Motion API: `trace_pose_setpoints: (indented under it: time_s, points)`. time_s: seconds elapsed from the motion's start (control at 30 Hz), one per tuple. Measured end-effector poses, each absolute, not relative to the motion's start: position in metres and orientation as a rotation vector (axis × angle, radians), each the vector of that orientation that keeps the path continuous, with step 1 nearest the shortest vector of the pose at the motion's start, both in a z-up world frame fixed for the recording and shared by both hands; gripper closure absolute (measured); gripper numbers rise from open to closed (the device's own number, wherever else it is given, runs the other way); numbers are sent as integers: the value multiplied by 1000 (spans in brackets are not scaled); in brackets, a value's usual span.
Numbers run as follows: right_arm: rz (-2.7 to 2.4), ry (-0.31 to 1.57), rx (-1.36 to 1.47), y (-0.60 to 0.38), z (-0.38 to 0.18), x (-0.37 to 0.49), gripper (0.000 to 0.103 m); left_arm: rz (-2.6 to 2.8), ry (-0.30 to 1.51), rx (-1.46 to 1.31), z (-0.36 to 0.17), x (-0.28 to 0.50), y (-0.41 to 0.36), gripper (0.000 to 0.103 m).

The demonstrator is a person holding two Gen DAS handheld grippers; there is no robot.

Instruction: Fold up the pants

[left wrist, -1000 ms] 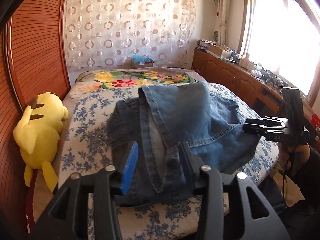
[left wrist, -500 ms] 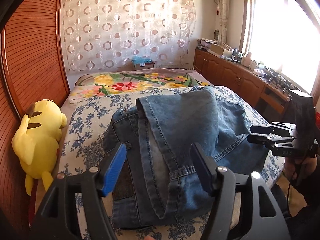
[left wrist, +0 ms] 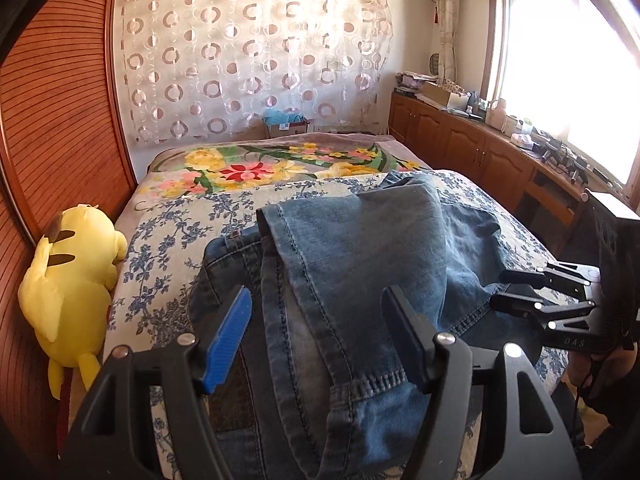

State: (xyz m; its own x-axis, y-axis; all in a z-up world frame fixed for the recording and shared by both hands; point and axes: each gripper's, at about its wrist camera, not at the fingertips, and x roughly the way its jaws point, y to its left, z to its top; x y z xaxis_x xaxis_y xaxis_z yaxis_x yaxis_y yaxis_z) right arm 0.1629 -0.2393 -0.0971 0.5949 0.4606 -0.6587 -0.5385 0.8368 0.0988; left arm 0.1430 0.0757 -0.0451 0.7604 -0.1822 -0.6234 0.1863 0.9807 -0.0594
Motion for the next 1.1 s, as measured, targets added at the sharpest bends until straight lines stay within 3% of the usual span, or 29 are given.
trace_pose_setpoints:
  time_s: [0.23, 0.37, 0.57, 0.63, 0.73, 0.77, 0.8, 1.1]
  points:
    - [577, 744, -103, -240, -105, 165, 54, -196, 702, 37, -48, 182, 69, 36]
    - [571, 749, -94, -242, -110, 166, 52, -191, 728, 36, -51, 201, 68, 46]
    - [567, 741, -89, -242, -120, 165, 51, -176, 778, 36, -62, 224, 68, 48]
    - [570, 734, -81, -244, -121, 165, 50, -179, 792, 29, -66, 228, 69, 54]
    - [575, 733, -66, -246, -122, 165, 50, -169, 787, 18, -66, 227, 74, 73]
    - [577, 733, -62, -246, -122, 165, 50, -173, 774, 14, -63, 223, 75, 83]
    - [578, 731, -63, -247, -122, 164, 50, -179, 763, 12, -60, 218, 76, 102]
    - [602, 720, -64, -248, -121, 158, 50, -86, 663, 19, -13, 186, 113, 103]
